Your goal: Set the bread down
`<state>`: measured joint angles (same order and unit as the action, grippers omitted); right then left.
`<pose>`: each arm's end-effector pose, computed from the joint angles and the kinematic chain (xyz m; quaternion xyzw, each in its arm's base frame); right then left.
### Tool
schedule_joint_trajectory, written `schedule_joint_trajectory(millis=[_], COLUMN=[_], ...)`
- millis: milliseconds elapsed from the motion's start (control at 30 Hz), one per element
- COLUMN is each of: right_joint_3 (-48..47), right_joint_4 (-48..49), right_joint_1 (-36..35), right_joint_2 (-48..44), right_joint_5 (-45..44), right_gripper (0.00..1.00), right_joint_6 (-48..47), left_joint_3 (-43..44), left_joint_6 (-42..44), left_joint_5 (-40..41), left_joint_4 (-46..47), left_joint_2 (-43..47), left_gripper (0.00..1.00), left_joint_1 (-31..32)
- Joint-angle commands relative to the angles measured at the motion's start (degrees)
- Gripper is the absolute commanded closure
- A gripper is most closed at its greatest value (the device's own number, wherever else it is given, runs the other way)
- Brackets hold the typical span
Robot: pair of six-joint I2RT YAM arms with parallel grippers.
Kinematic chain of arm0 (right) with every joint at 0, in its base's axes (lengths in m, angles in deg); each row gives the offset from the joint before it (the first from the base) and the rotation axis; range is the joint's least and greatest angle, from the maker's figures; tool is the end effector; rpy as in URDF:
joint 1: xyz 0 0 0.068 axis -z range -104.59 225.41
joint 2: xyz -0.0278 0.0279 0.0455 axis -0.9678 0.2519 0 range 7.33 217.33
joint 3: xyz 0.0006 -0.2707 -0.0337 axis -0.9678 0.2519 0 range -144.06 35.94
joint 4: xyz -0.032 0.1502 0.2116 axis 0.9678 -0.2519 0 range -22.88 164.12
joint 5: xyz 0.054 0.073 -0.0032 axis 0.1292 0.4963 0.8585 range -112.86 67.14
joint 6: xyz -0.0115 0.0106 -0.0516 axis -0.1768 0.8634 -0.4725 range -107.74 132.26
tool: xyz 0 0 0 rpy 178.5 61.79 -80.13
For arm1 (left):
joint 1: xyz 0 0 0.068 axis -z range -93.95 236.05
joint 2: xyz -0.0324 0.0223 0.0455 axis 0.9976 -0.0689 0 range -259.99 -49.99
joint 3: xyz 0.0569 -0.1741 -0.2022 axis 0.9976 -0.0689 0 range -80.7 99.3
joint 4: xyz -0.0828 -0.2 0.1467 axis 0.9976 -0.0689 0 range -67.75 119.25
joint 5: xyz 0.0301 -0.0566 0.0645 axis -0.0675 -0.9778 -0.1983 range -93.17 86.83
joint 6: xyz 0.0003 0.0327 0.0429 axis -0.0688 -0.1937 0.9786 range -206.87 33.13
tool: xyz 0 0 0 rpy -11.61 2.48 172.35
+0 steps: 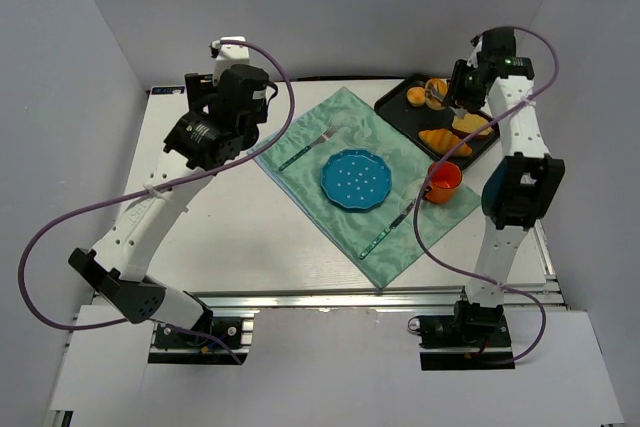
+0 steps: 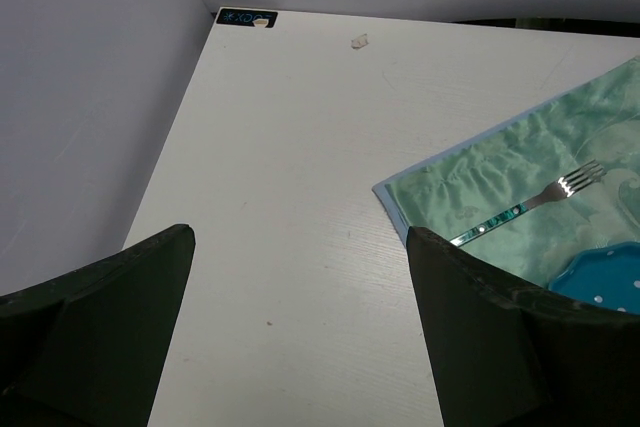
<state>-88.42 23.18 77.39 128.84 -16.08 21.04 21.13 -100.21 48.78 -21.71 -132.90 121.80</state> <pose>0.4725 -0.0121 0.3293 0.0663 0.9301 0.0763 0.3531 0.2446 -0.1415 0.4608 -0.0554 0.8127 0.1676 0.5554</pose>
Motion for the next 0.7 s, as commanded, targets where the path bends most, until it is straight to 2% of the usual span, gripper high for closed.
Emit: schedule_joint_trajectory(millis=[0,33,133,333,500,667], right_joint_3=[4.52,4.56,13.94,32.31,43.47,46.48], right_joint_4=[-0.13,-0.04,0.83,7.33,12.79,14.2], right_joint_1=[-1.88,-3.2,-9.43,-22.27,-29.83,-34.31], right_joint_2=[-11.44,-11.47,-18.05,-30.09,-33.09,-31.61], right_joint_5=[0.68,1.12,0.86,2.88,2.44,-0.02], right_gripper=[0.6,0.6,0.6,0.59,0.59,0.59], right_joint_6=[0.45,0.37,0.28,7.3,11.7,11.97], left_joint_3=[-0.3,-0.65,-2.41,-4.43,-4.53,-5.05], left_joint_6=[0.07,0.07,-0.19,-1.68,-3.18,-3.71], left_joint_5=[0.7,0.7,0.79,0.35,-1.4,-2.46], left_joint_4=[1.03,1.12,2.0,2.53,2.27,1.92], left_joint_2=[3.72,4.07,5.74,8.55,9.61,11.02], left_gripper=[0.02,0.02,0.02,0.02,0.02,0.02], left_joint_1=[0.02,0.02,0.02,0.02,0.02,0.03])
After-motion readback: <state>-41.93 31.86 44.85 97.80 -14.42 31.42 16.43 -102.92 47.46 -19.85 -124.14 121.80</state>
